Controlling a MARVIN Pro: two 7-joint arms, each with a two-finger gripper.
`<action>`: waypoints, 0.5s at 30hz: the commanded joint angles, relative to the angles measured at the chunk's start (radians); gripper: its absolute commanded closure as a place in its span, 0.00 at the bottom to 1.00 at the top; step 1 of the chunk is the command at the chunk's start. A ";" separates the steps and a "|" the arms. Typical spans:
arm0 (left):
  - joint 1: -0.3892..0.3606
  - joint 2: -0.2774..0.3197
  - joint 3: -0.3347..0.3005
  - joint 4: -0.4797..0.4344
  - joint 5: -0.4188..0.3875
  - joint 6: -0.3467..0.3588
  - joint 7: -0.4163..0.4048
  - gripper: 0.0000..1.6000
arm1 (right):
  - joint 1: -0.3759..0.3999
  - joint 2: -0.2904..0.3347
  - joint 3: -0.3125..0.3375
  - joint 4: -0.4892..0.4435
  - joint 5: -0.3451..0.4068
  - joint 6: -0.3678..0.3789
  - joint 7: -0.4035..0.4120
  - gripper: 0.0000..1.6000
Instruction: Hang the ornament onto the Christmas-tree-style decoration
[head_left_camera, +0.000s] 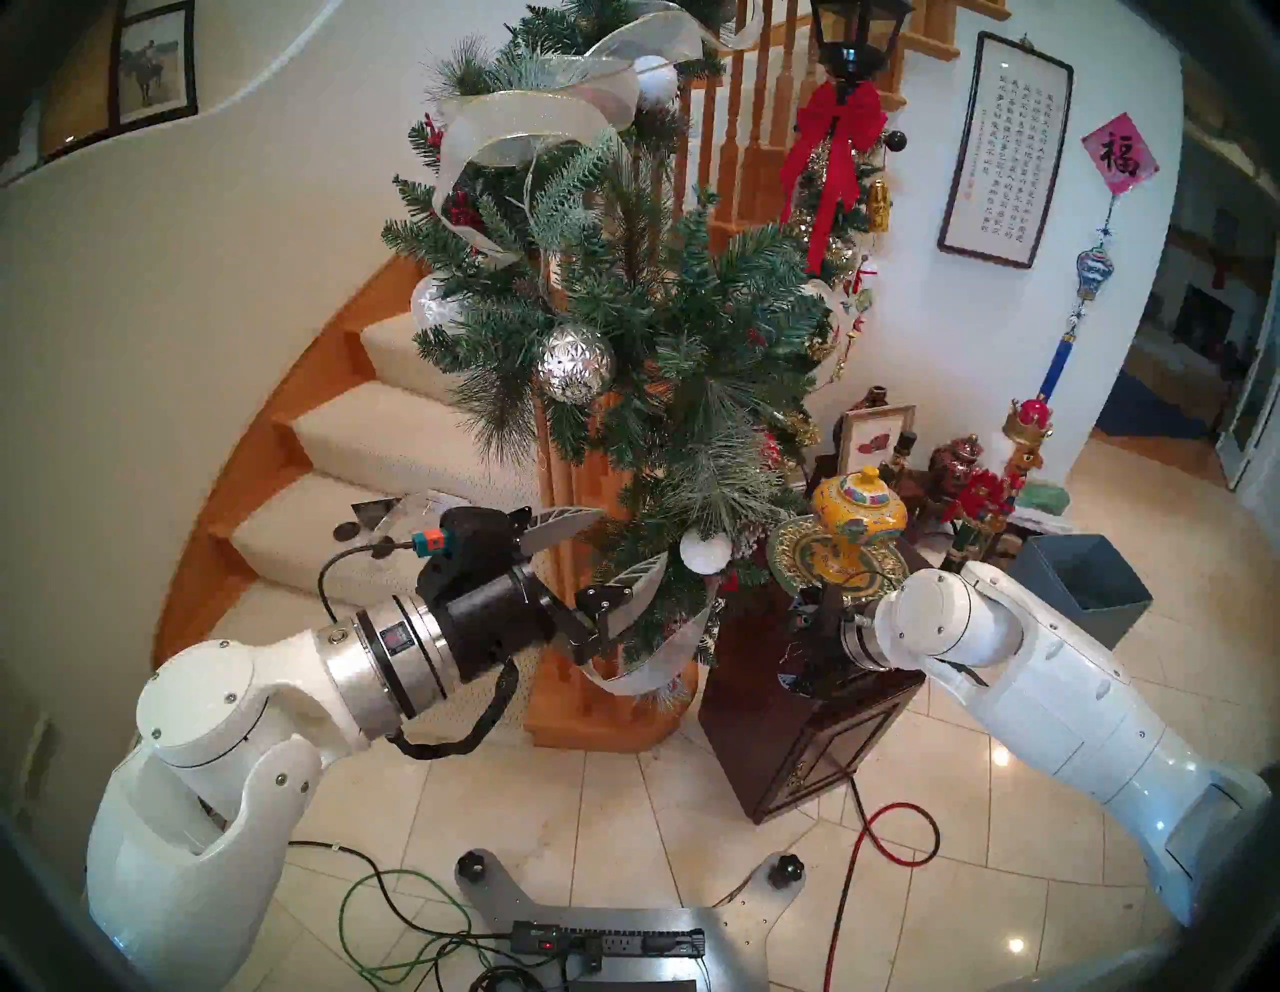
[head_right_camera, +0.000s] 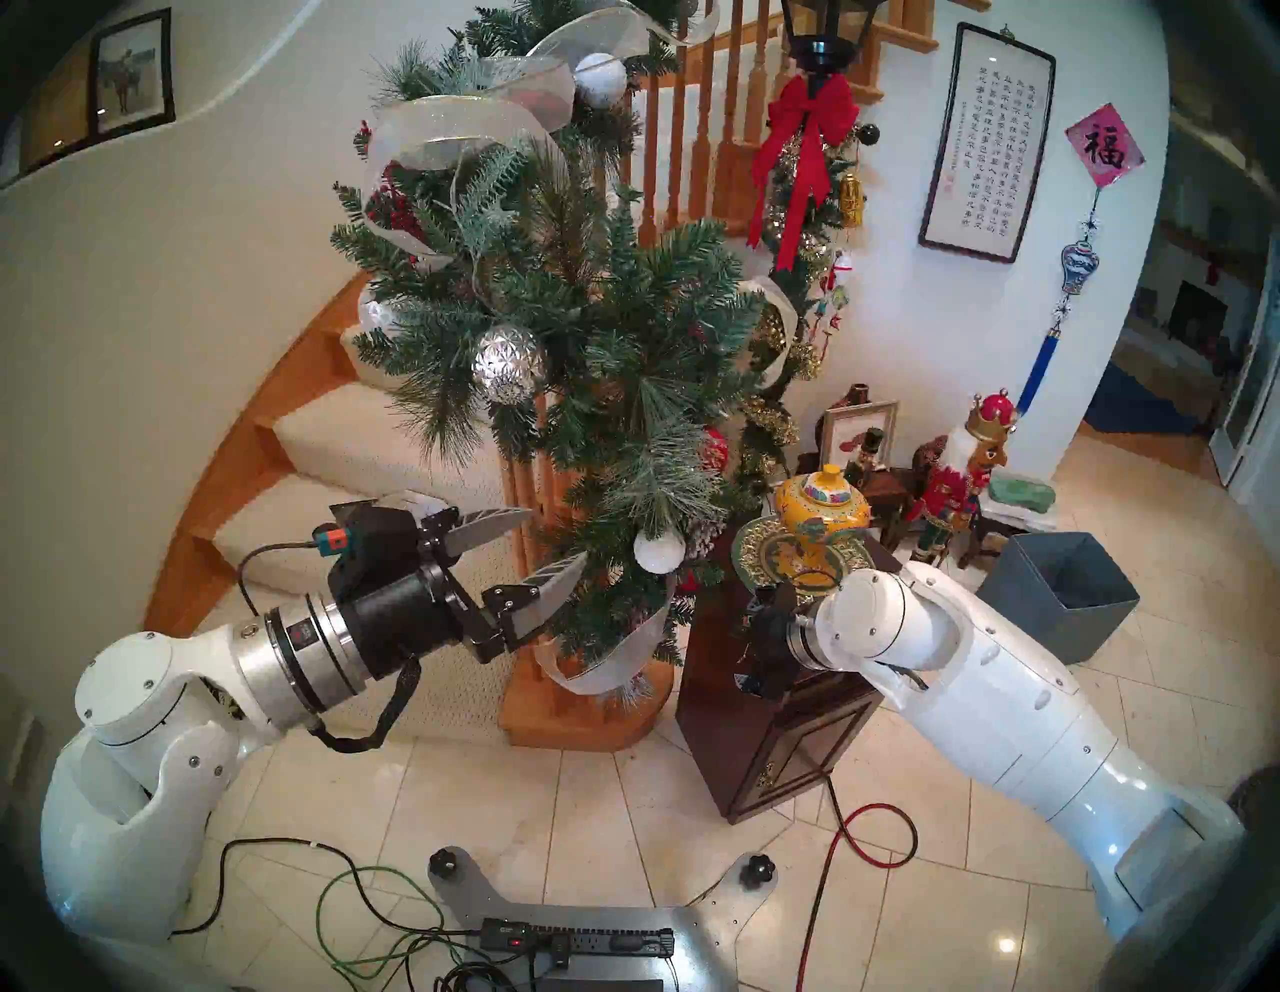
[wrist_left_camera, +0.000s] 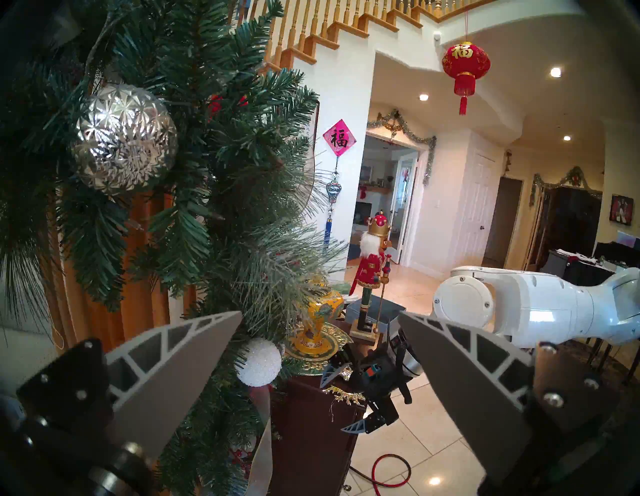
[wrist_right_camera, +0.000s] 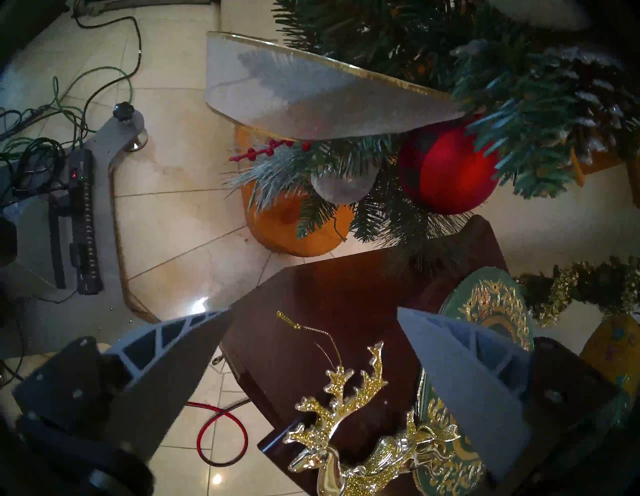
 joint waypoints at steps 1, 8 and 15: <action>-0.001 0.000 -0.001 -0.005 0.000 -0.002 0.000 0.00 | 0.012 0.009 0.002 -0.009 -0.025 -0.012 -0.021 0.00; -0.001 0.000 -0.001 -0.005 0.000 -0.002 0.000 0.00 | 0.016 0.003 -0.003 -0.007 -0.046 -0.018 -0.029 0.00; -0.001 0.000 -0.001 -0.005 0.000 -0.002 0.000 0.00 | 0.016 -0.003 -0.005 -0.003 -0.057 -0.022 -0.036 0.00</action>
